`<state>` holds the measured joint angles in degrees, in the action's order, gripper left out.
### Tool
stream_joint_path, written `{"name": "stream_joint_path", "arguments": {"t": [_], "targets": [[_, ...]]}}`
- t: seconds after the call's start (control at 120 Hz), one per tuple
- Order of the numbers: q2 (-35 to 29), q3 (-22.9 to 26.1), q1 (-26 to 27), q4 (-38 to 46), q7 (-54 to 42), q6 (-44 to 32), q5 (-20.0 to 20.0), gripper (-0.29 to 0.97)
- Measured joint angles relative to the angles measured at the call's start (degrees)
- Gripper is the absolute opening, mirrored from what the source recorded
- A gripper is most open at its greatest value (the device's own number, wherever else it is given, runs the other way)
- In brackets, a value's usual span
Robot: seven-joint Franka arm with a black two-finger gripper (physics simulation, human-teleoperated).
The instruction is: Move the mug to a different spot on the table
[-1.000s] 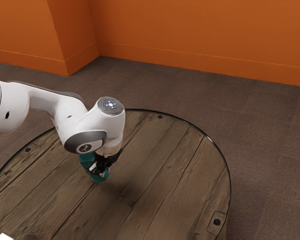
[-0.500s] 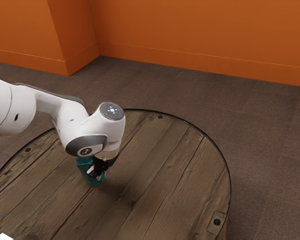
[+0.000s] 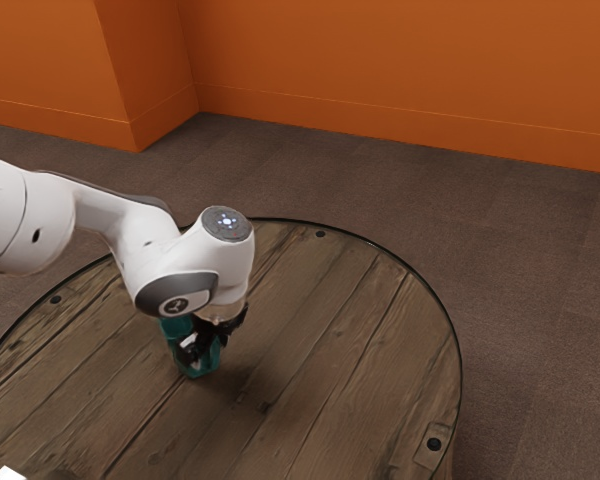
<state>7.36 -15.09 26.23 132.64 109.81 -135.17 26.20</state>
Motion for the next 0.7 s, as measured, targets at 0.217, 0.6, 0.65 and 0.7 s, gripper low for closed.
{"name": "stream_joint_path", "arguments": {"t": [0.217,0.6,0.65,0.7], "targets": [[-3.93,0.06,0.57,-0.26,-0.06,0.23,-5.99,0.58],[-9.52,-3.5,1.31,-10.38,-17.46,10.21,-16.31,0.65],[-9.46,-4.14,0.64,-12.82,-23.47,12.71,-17.4,0.65],[-9.16,-4.48,-0.37,-16.5,-29.32,16.32,-18.14,0.65]]}}
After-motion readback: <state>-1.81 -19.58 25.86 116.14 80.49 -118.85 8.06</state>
